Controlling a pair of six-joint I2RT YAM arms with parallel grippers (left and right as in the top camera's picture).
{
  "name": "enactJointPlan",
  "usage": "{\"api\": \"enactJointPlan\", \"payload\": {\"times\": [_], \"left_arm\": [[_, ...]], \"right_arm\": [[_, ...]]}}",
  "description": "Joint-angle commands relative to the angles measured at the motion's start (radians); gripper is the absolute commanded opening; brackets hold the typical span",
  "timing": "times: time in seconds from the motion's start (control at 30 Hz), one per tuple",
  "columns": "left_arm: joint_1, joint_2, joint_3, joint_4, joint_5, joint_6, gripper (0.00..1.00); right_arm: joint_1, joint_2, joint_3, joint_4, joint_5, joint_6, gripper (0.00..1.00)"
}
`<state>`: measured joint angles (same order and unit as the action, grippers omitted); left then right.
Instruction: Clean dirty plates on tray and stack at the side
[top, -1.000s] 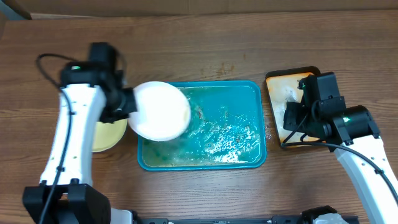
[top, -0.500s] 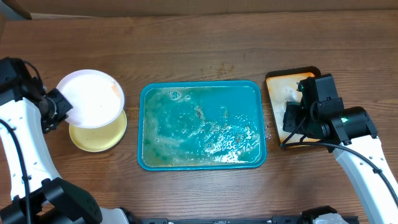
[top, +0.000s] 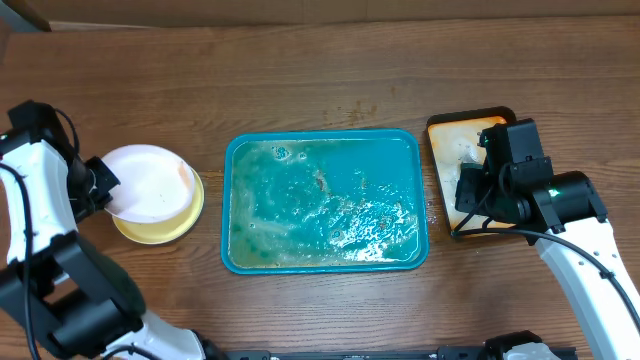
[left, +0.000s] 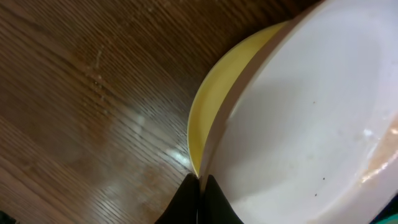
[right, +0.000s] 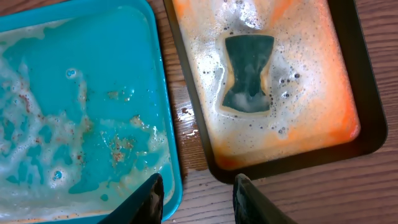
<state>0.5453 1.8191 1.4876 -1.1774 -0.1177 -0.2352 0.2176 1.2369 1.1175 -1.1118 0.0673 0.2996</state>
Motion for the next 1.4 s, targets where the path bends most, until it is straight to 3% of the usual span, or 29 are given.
{"api": "enactJointPlan", "payload": {"times": [0.0,0.07,0.17,0.27,0.37,0.47,0.57,0.9,1.17,1.37], "left_arm": [[0.004,0.048,0.013,-0.016,-0.019,-0.025,0.21],[0.004,0.057,0.013,-0.027,-0.013,-0.035,0.41],[0.004,0.05,0.014,-0.028,0.032,-0.035,0.47],[0.004,0.025,0.015,-0.034,0.109,-0.034,0.48],[0.003,-0.024,0.015,-0.043,0.231,-0.01,0.47],[-0.018,-0.104,0.015,-0.058,0.359,0.047,0.44],[-0.059,-0.167,0.015,-0.077,0.385,0.065,0.44],[-0.274,-0.243,0.015,-0.173,0.38,0.11,0.4],[-0.358,-0.243,0.015,-0.161,0.377,0.109,0.4],[-0.365,-0.243,0.015,-0.158,0.377,0.109,0.41]], "right_arm": [[0.006,-0.011,-0.004,0.007,0.011,0.008,0.39],[0.006,-0.011,-0.004,0.01,0.011,0.008,0.39],[0.006,-0.011,-0.004,0.029,0.011,-0.013,0.4],[0.006,-0.011,-0.004,0.081,0.011,-0.085,0.5],[0.005,-0.003,-0.004,0.138,0.011,-0.143,0.49],[-0.003,0.041,-0.004,0.193,0.008,-0.151,0.15],[-0.011,0.109,-0.004,0.235,0.006,-0.151,0.04],[-0.013,0.373,-0.004,0.347,0.053,-0.138,0.04],[-0.012,0.505,-0.004,0.364,0.1,-0.086,0.04],[-0.012,0.541,-0.004,0.352,-0.118,-0.135,0.04]]}}
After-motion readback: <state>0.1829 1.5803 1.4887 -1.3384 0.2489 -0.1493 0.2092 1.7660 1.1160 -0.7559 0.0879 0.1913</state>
